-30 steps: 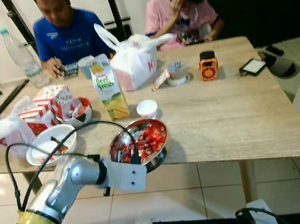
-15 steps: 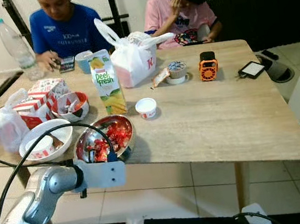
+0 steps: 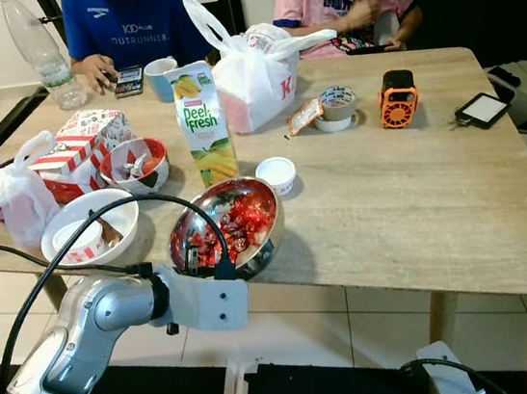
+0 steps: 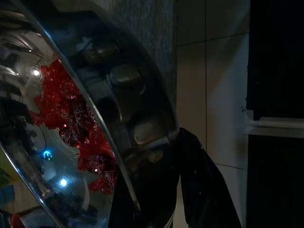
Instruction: Restocking fridge
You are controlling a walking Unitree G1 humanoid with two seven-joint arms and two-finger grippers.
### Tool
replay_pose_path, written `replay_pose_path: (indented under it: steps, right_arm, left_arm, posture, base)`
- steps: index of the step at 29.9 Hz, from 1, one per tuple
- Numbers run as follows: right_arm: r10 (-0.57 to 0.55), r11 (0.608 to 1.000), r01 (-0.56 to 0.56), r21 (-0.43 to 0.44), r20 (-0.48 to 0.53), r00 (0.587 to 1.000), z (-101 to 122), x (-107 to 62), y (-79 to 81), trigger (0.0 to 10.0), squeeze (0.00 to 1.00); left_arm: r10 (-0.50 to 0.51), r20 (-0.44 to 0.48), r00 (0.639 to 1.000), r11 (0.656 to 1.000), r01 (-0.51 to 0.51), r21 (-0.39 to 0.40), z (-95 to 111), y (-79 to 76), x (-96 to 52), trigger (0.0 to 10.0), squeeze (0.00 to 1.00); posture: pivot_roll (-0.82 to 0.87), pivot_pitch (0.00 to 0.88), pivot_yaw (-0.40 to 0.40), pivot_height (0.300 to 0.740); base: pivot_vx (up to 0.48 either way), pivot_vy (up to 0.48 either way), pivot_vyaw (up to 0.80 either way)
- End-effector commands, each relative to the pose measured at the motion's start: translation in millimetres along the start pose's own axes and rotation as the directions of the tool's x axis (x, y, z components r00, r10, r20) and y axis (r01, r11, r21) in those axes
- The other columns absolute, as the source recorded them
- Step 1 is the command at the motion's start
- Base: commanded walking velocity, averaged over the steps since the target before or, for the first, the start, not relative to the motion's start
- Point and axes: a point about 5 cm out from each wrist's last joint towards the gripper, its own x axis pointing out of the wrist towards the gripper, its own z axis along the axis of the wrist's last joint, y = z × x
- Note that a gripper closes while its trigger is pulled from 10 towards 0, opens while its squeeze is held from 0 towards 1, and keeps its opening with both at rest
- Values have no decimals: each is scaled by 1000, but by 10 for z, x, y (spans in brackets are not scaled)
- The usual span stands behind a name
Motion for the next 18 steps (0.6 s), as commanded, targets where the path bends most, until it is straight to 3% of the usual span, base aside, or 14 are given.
replay_pose_path:
  steps: [1,5,18]
  right_arm:
    - [7,1000,-7,3,-2,1000,3,5,28,10000,0]
    - [5,1000,-5,2,-5,1000,-5,3,20,10000,0]
    - [13,1000,-13,-6,-1,1000,18,7,36,10000,0]
  left_arm:
    - [0,3,1000,1000,0,29,41,26,-41,10000,0]
    - [-1,2,1000,998,1,59,80,44,-42,10000,0]
    - [-23,-3,1000,998,23,50,83,-16,-1,10000,0]
  posture:
    - [52,0,38,740]
    - [56,0,35,740]
    - [64,0,33,740]
  base:
    - [0,0,0]
    - [0,0,0]
    - [-257,0,0]
